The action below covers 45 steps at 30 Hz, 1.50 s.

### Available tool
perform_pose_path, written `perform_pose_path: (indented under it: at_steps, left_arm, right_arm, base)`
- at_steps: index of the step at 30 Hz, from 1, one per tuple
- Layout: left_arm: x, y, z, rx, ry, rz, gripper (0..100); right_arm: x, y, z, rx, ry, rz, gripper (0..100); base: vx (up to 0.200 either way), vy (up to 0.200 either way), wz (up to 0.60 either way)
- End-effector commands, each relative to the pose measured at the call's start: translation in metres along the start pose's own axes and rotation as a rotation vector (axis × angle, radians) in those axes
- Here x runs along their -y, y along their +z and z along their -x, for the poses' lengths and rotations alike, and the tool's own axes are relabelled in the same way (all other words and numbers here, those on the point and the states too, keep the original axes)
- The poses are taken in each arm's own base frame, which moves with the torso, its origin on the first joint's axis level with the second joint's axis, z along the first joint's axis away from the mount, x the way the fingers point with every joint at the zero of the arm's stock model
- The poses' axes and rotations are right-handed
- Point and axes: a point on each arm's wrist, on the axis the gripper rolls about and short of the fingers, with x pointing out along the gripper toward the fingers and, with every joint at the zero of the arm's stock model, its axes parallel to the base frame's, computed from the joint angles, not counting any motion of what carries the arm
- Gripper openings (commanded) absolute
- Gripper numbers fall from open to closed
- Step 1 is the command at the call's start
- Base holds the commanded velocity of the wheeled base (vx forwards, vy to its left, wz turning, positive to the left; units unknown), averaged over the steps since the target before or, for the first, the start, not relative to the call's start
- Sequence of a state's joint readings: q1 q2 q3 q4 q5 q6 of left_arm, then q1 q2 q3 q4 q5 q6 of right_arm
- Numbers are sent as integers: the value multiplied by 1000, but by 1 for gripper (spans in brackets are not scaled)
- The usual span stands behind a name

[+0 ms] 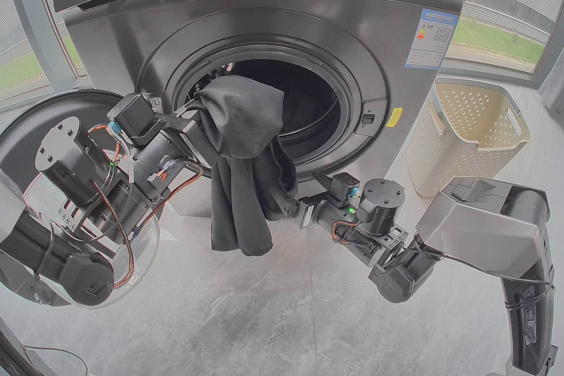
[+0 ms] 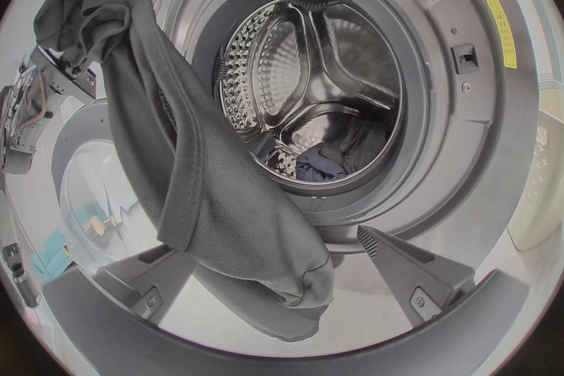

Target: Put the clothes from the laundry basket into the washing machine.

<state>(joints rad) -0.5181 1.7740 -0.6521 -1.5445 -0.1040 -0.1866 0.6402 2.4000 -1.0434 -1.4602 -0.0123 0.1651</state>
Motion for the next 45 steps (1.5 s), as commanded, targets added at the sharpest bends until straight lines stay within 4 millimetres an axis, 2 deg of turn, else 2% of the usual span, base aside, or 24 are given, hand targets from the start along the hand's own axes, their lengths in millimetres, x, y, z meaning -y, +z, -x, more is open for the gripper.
perform_pose_path:
  at_steps: [1,6,13,14,20,29,30,37,42,45]
  left_arm:
    - [1,0,0,-1,-3,3,0]
    - [3,-1,1,-5,-7,5,0]
    - [3,-2,1,-9,-6,7,0]
    - [2,-3,1,-11,-6,7,0]
    - [0,-6,1,-20,2,6,0]
    - [-3,-15,7,-63,17,10,0]
    - [-4,-19,9,-79,20,12,0]
    - [-7,-44,24,-199,37,25,0]
    - [-7,-66,33,-293,46,35,0]
    - [-14,-88,35,-363,65,40,0]
  right_arm:
    - [2,-4,-3,3,-3,0,100]
    - [-1,-10,-11,12,8,0,100]
    - [0,-6,-21,58,11,0,100]
    - [1,-6,-21,61,10,0,0]
    - [1,12,-13,90,8,1,0]
    - [4,57,34,104,-15,23,0]
    - [4,69,43,123,-16,24,0]
    - [5,112,84,177,-30,19,0]
    - [0,135,97,234,-18,12,0]
    - [-4,152,106,277,6,10,0]
  base:
    - [0,0,0]
    - [0,0,0]
    - [0,0,0]
    - [0,0,0]
    - [0,0,0]
    - [0,0,0]
    - [0,0,0]
    - [0,0,0]
    - [0,0,0]
    - [0,0,0]
